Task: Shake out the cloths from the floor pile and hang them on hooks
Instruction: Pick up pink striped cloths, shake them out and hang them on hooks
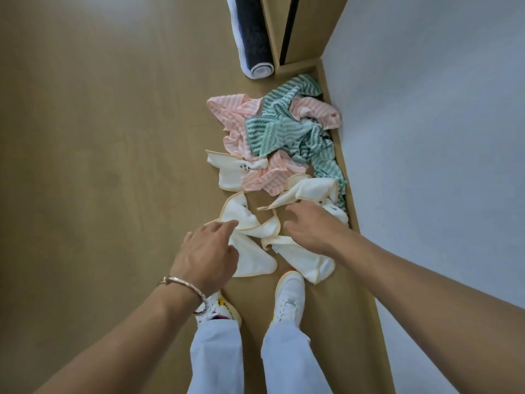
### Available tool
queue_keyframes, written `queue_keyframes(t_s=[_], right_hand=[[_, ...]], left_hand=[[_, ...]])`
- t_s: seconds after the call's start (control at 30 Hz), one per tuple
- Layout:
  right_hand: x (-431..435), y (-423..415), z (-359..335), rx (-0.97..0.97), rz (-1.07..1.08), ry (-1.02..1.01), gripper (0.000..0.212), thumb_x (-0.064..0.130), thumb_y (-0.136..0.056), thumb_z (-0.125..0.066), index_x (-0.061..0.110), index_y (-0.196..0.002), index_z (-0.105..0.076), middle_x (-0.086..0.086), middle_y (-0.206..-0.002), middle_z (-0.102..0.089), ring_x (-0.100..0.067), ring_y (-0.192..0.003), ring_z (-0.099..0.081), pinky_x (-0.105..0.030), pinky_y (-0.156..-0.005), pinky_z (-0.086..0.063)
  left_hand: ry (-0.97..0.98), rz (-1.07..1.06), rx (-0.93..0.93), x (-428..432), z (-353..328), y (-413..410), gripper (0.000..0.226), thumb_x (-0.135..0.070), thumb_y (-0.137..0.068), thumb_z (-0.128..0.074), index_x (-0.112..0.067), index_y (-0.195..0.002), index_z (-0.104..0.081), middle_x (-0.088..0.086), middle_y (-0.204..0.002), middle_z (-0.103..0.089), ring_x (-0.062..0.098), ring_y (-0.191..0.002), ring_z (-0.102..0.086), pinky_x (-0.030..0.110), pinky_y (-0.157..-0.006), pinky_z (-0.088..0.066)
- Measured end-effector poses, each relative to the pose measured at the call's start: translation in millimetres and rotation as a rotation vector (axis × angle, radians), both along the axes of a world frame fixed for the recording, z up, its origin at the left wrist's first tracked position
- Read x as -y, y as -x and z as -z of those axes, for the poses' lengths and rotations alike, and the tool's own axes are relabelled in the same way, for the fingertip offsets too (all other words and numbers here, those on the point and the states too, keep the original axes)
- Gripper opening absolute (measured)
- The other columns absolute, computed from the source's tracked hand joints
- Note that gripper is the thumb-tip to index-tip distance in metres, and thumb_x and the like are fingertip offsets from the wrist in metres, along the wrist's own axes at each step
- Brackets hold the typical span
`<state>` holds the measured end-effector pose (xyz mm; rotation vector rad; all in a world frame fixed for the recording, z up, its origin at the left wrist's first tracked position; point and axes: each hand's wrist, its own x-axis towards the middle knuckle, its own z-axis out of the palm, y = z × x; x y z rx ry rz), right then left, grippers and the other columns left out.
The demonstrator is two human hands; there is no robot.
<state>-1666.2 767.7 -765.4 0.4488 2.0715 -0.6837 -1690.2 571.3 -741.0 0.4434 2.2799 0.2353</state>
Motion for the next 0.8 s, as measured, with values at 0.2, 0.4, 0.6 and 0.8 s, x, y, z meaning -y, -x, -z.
queue_keyframes(t_s=[0.2,0.4,0.6,0.8], right_hand=[[16,6,109,0.017,0.056,0.000,0.033,0.023,-0.093,-0.040,0.013,-0.122,-0.052,-0.010,-0.125,-0.053,-0.028,-0.109,-0.052,-0.041,-0.091,-0.045],[20,17,210,0.044,0.160,0.009,0.051,0.025,-0.093,-0.040,0.022,-0.144,-0.038,-0.006,-0.145,-0.042,-0.027,-0.125,-0.045,-0.033,-0.089,-0.040],[38,54,282,-0.017,0.129,0.052,0.066,0.015,-0.091,-0.041,0.037,-0.148,-0.014,-0.012,-0.122,-0.051,-0.029,-0.098,-0.055,-0.033,-0.072,-0.041],[66,69,309,-0.038,-0.122,-0.041,0.066,0.019,-0.091,-0.049,0.027,-0.149,-0.017,-0.010,-0.134,-0.050,-0.032,-0.114,-0.052,-0.042,-0.092,-0.045]], left_hand=[[0.038,0.083,0.044,4,116,7,0.054,-0.021,-0.093,-0.040,-0.022,-0.146,-0.028,0.000,-0.143,-0.042,0.020,-0.129,-0.041,0.035,-0.107,-0.034],[0.007,0.076,0.023,0,215,23,0.055,-0.021,-0.094,-0.039,-0.022,-0.147,-0.025,0.002,-0.142,-0.042,0.022,-0.126,-0.042,0.037,-0.105,-0.036],[-0.021,0.065,0.019,6,284,29,0.056,-0.021,-0.093,-0.039,-0.022,-0.147,-0.024,0.002,-0.139,-0.043,0.024,-0.120,-0.044,0.036,-0.101,-0.037],[-0.036,0.036,0.009,29,303,30,0.055,-0.017,-0.091,-0.039,-0.021,-0.145,-0.029,0.002,-0.141,-0.042,0.023,-0.123,-0.043,0.035,-0.103,-0.035]])
